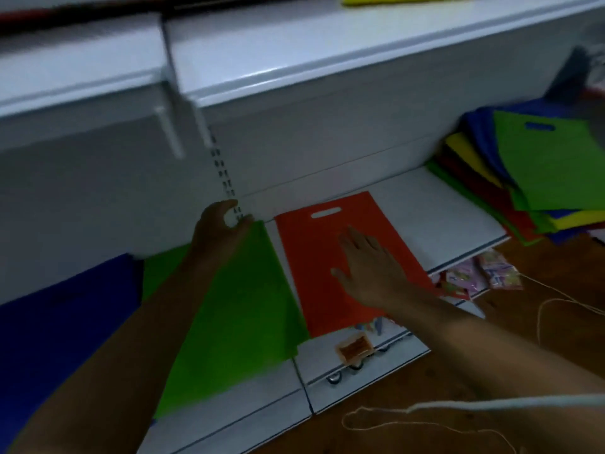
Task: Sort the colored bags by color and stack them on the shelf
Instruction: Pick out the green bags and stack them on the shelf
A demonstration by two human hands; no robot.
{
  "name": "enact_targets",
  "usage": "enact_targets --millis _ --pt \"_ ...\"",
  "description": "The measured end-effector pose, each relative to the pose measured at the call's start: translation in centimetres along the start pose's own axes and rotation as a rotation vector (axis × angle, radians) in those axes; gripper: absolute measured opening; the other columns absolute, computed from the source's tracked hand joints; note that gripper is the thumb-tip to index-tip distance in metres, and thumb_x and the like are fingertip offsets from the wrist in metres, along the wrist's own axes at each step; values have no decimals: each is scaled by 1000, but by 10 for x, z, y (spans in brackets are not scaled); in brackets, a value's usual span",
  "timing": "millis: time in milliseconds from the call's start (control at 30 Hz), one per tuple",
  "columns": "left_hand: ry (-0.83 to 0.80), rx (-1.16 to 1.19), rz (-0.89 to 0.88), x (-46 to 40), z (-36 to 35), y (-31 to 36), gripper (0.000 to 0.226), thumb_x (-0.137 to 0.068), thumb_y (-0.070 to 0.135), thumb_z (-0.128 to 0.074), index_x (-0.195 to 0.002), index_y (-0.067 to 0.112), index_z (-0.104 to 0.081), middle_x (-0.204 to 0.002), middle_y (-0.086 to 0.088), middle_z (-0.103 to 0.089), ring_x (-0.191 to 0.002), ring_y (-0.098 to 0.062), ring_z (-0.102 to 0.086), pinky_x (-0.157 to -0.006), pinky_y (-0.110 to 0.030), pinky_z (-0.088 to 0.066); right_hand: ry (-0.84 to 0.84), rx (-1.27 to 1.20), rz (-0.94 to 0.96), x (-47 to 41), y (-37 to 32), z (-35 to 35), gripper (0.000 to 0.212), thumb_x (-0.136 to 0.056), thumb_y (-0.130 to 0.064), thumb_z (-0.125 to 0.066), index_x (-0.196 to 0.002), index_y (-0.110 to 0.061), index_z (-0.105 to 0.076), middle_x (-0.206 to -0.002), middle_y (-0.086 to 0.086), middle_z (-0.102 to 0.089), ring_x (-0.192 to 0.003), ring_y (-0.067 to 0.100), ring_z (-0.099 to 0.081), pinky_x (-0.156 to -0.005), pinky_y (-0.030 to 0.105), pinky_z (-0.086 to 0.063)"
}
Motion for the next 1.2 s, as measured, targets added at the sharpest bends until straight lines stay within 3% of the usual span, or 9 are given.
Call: enact_targets --millis 233,333,467,633,800,933,1200 --pt "-38 61 -190 2 -82 187 50 -90 46 -58 -135 25 -52 -141 -6 -49 -128 -21 -47 -104 -41 -43 141 23 -69 42 137 74 68 -99 -47 -40 -155 -18 -11 -163 5 -2 -147 25 -9 -116 41 -18" --pt "-63 102 -228 12 -130 261 48 -90 47 -59 -134 28 -52 -139 -3 -50 -122 -18 -51 -95 -31 -44 132 8 -160 66 215 100 68 -99 -47 -40 -155 -19 -13 -163 5 -3 -147 27 -9 -117 43 -19" --pt "-139 131 -314 28 -202 356 50 -91 45 -59 -136 26 -50 -142 0 -47 -123 -17 -49 -95 -23 -38 240 14 -197 102 301 133 71 -86 -49 -46 -142 -6 -44 -147 21 -41 -129 40 -44 -99 52 -45" --pt "-208 110 -422 43 -276 447 45 -94 36 -58 -135 18 -52 -125 7 -51 -114 -10 -49 -96 -22 -39 268 70 -261 111 375 171 69 -93 -49 -51 -149 -15 -29 -155 13 -27 -139 31 -30 -107 41 -35" --pt "-273 59 -439 10 -338 477 49 -92 37 -61 -136 19 -50 -135 -3 -54 -123 -20 -51 -93 -22 -39 232 -20 -330 88 436 177 72 -96 -45 -51 -153 -14 -19 -160 15 -13 -147 33 -15 -116 45 -24" --pt "-315 27 -378 -37 -385 473 53 -92 37 -61 -139 18 -47 -145 -5 -45 -130 -25 -45 -101 -34 -42 132 -79 -454 56 482 170 72 -100 -45 -44 -155 -19 -7 -162 12 3 -149 33 0 -121 47 -12" --pt "-416 -14 -183 -111 -455 431 54 -93 30 -61 -141 13 -43 -146 -13 -42 -129 -32 -44 -98 -41 -42 149 -171 -632 13 551 152 78 -97 -54 -41 -155 -19 -3 -159 25 -1 -148 38 6 -119 47 -2"
Point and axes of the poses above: each hand's wrist, its own x-axis away from the middle knuckle, its own z-axis out of the back of the hand, y = z × x, the point moved 9 cm from there along -x, towards the middle knuckle
